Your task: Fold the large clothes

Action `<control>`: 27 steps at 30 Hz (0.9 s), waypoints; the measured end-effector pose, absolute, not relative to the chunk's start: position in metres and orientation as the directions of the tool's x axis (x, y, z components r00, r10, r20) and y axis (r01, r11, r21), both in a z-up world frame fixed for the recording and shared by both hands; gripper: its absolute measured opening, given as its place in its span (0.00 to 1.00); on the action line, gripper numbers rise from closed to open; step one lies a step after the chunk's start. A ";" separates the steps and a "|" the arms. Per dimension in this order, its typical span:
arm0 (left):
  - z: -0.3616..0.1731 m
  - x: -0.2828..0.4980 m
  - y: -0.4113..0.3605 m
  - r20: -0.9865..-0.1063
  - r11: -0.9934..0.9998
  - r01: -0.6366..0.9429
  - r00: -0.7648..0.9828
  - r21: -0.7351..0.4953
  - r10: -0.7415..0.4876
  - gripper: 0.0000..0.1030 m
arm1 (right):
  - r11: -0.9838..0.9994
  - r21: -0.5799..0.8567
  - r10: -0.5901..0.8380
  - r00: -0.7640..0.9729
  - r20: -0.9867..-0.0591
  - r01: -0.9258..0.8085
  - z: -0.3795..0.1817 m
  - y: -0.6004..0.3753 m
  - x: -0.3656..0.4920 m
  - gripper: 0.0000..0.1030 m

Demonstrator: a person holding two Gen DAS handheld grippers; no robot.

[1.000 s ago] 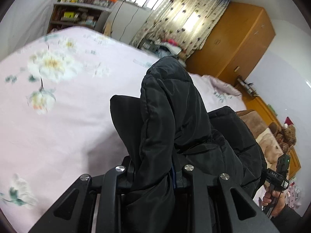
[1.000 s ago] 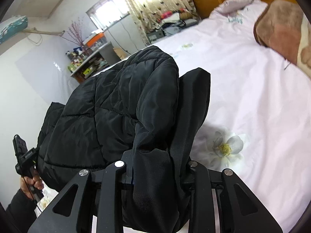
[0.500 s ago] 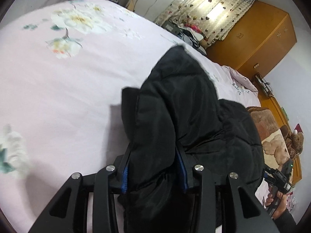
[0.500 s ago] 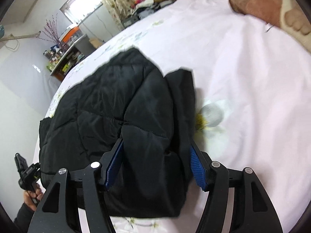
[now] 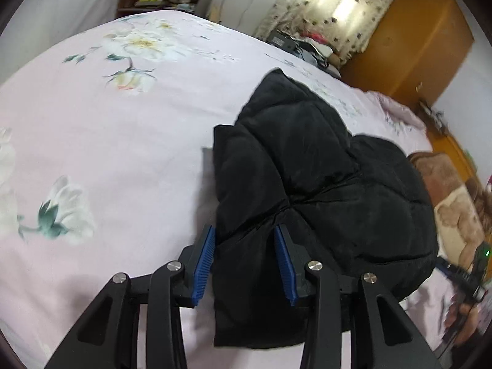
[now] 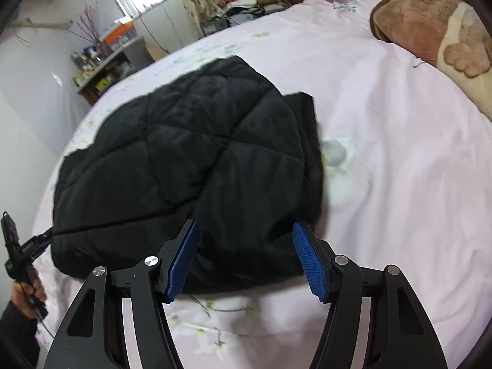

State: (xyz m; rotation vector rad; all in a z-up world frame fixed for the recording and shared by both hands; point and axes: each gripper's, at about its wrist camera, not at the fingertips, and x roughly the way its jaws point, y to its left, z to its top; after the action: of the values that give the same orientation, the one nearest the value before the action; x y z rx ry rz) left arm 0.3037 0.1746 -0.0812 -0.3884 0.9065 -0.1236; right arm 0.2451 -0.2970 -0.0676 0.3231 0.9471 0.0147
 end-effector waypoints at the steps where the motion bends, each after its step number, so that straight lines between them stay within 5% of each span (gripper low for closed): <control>1: -0.074 0.297 0.173 -0.734 0.930 -0.051 0.630 -0.363 -0.252 0.39 | 0.951 0.285 0.159 0.596 -0.787 0.123 -0.062 -0.297 0.240 0.62; 10: -0.009 0.210 0.141 -0.676 0.961 0.065 0.699 -0.268 -0.235 0.40 | 0.972 0.212 0.086 0.693 -0.716 0.098 -0.003 -0.268 0.170 0.62; 14: 0.009 0.171 0.124 -0.663 0.958 0.106 0.701 -0.265 -0.261 0.52 | 0.970 0.226 0.091 0.719 -0.690 0.094 0.015 -0.249 0.131 0.62; 27: 0.033 0.040 0.092 -0.665 0.962 0.163 0.698 -0.217 -0.268 0.63 | 0.985 0.169 0.076 0.759 -0.647 0.045 0.048 -0.171 0.008 0.62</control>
State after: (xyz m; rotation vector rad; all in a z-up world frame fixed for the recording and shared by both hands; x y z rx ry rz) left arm 0.0398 0.0916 0.0333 -0.1455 0.7623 -0.2411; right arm 0.0081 -0.1707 0.0476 0.1784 0.7103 0.0172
